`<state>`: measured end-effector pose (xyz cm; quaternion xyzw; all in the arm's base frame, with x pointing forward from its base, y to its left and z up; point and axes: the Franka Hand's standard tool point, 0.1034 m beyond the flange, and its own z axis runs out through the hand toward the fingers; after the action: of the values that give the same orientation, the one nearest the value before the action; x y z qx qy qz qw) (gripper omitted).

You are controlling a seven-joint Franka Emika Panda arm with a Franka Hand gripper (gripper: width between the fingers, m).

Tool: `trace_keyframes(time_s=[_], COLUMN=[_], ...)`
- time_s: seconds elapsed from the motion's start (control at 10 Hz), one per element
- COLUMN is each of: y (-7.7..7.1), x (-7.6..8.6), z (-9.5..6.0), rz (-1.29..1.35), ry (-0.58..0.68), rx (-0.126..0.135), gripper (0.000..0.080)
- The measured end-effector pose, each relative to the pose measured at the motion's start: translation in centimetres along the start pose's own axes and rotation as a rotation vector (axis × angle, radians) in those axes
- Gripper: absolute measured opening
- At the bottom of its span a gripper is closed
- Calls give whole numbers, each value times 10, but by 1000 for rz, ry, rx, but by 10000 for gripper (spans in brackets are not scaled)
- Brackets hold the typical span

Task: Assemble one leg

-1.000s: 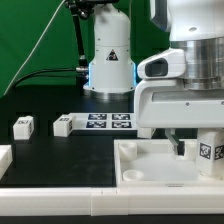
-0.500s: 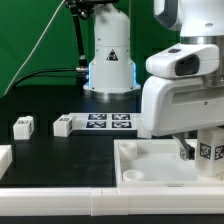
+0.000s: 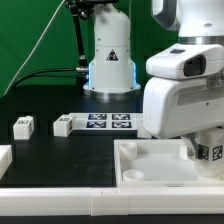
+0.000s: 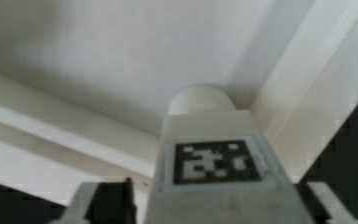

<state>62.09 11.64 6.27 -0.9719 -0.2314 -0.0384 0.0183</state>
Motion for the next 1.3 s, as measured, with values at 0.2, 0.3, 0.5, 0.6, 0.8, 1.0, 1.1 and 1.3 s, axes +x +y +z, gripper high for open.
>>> trace_keyframes(time_s=[0.2,0.3,0.5,0.6,0.8,1.0,1.1,1.3], y=[0,0,-3,-3,-2,0,0,1], x=[0,0,0,0,-1,-1,-1,-2], z=[0,1,1,1,2,2,3,3], rz=[46,48,348,468,733,1004,1119,1322], ry=[0,-1,1,0,-4,-7,-10,-17], rx=[1,1,17,20,29,45,48,59], gripper=[265,265,266,266,268,268,268,268])
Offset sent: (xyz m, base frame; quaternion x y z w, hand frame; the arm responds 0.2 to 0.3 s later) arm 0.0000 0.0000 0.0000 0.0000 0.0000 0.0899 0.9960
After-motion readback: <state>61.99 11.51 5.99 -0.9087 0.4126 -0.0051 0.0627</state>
